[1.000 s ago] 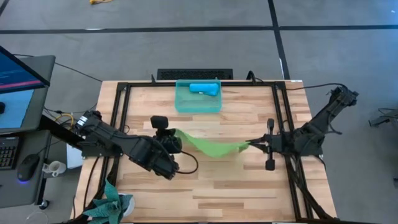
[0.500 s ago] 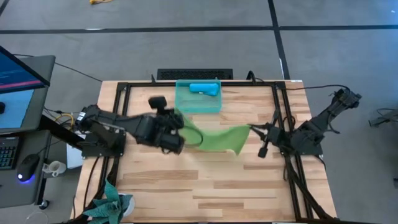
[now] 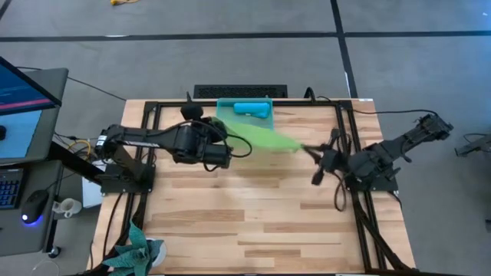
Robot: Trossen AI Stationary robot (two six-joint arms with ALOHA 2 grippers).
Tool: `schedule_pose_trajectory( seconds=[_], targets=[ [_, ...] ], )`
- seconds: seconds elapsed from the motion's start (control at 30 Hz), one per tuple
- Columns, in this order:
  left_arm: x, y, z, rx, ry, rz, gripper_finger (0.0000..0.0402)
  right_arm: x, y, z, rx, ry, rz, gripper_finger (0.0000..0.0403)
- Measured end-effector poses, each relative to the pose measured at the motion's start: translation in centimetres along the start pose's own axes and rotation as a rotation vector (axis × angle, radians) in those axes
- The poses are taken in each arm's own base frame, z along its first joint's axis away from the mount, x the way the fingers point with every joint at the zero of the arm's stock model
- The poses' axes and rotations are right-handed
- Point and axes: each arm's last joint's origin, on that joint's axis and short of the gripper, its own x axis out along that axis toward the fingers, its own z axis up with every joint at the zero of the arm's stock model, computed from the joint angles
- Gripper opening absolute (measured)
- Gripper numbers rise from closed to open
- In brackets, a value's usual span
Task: Roll microfiber towels into tight, uniform cylinder then place into a basket
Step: Fold the green microfiber cloth
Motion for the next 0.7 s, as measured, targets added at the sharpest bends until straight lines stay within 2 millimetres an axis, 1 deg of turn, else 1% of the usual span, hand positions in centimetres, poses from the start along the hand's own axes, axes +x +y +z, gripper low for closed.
schedule_pose_trajectory(
  seconds=[0.13, 0.2, 0.3, 0.4, 0.47, 0.57, 0.7],
  targets=[
    [-1.5, -1.2, -0.4, -0.068, 0.021, -0.166, 0.0, -0.5, 1.5, -0.1, 0.094, -0.031, 0.237, 0.0008],
    [-2.5, -2.0, -0.7, -0.123, 0.055, -0.288, 0.0, -0.7, 2.6, -0.7, 0.171, 0.001, 0.343, 0.0008],
    [-4.6, -3.7, -1.4, -0.181, 0.098, -0.455, 0.0, -1.1, 4.9, -1.8, 0.287, 0.08, 0.464, 0.0009],
    [-6.4, -6.0, -2.3, -0.18, 0.079, -0.54, 0.0, -1.4, 7.5, -3.3, 0.339, 0.171, 0.514, 0.001],
    [-7.4, -7.6, -3.0, -0.176, 0.052, -0.567, 0.0, -1.5, 9.1, -3.7, 0.358, 0.208, 0.516, 0.0009],
    [-8.4, -9.8, -4.0, -0.191, 0.019, -0.607, 0.0, -1.9, 11.0, -3.8, 0.371, 0.207, 0.509, 0.0009],
    [-9.8, -11.7, -5.5, -0.263, 0.006, -0.653, 0.0, -2.3, 13.2, -3.3, 0.413, 0.163, 0.562, 0.0011]
  ],
)
